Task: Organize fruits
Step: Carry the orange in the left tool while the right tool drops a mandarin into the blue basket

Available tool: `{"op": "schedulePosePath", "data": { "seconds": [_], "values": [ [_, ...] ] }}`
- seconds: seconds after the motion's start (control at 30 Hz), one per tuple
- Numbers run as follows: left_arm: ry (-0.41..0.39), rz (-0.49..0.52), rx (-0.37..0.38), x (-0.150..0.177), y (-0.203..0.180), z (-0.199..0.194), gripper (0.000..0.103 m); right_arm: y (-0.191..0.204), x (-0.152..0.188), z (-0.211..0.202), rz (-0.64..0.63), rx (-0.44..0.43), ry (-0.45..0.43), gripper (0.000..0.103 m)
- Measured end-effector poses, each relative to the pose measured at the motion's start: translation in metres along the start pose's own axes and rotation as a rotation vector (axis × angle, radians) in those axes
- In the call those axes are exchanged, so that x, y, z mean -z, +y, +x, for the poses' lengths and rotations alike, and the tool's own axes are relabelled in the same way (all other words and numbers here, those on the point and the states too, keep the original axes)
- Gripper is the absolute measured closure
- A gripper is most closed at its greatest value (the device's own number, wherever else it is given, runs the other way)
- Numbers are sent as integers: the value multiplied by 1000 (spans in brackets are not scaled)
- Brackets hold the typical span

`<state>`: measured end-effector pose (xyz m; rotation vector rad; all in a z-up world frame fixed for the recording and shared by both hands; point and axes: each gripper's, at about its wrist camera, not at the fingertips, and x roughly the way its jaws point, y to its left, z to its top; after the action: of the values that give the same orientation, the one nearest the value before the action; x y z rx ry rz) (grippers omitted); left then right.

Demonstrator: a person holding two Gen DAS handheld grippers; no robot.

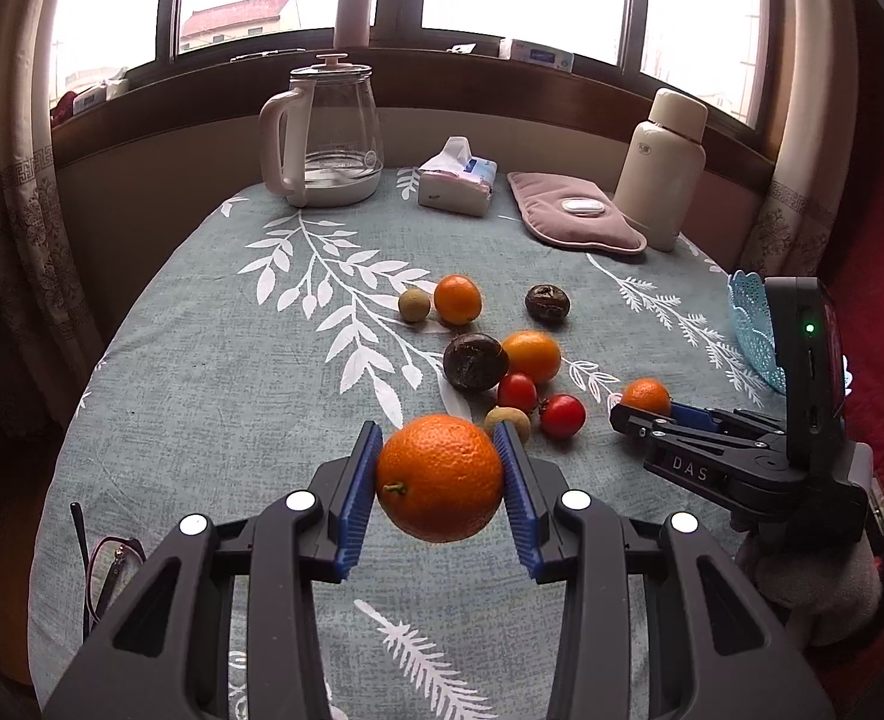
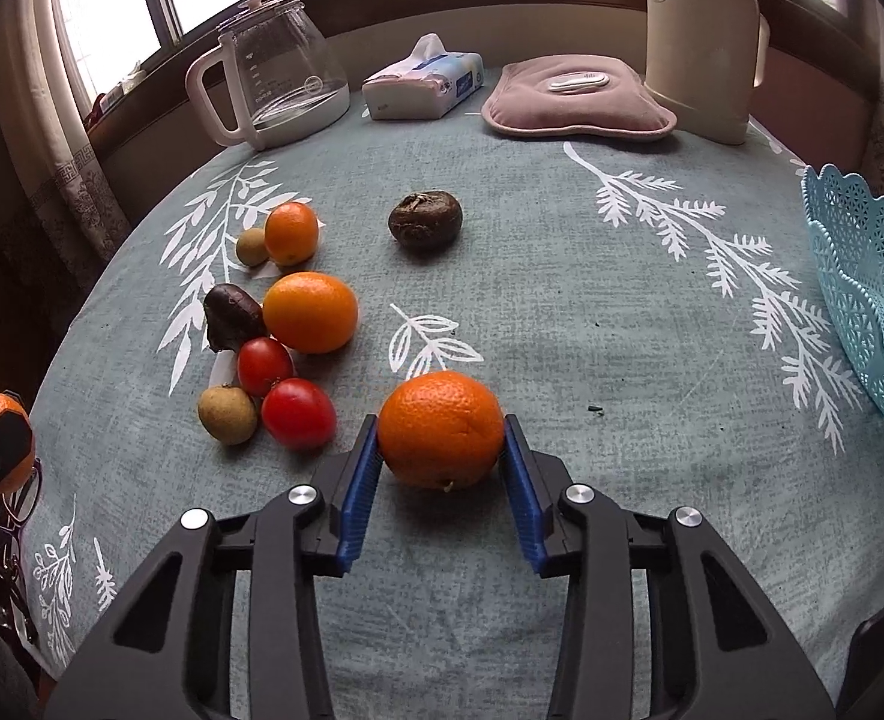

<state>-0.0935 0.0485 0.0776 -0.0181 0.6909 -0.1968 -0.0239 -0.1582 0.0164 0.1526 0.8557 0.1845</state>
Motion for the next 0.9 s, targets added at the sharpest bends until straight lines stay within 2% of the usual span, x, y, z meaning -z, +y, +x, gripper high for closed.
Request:
{"op": "schedulePosePath", "data": {
  "seconds": [0.33,0.7,0.9],
  "values": [
    [-21,16,22,-5,-25,1,64,-42,-2,-42,82,32,-75,62],
    [-24,13,8,-8,-31,7,64,-96,-8,-83,151,171,-175,62],
    [-29,38,18,-10,-42,8,64,-116,-6,-91,198,204,-199,62]
  ]
}}
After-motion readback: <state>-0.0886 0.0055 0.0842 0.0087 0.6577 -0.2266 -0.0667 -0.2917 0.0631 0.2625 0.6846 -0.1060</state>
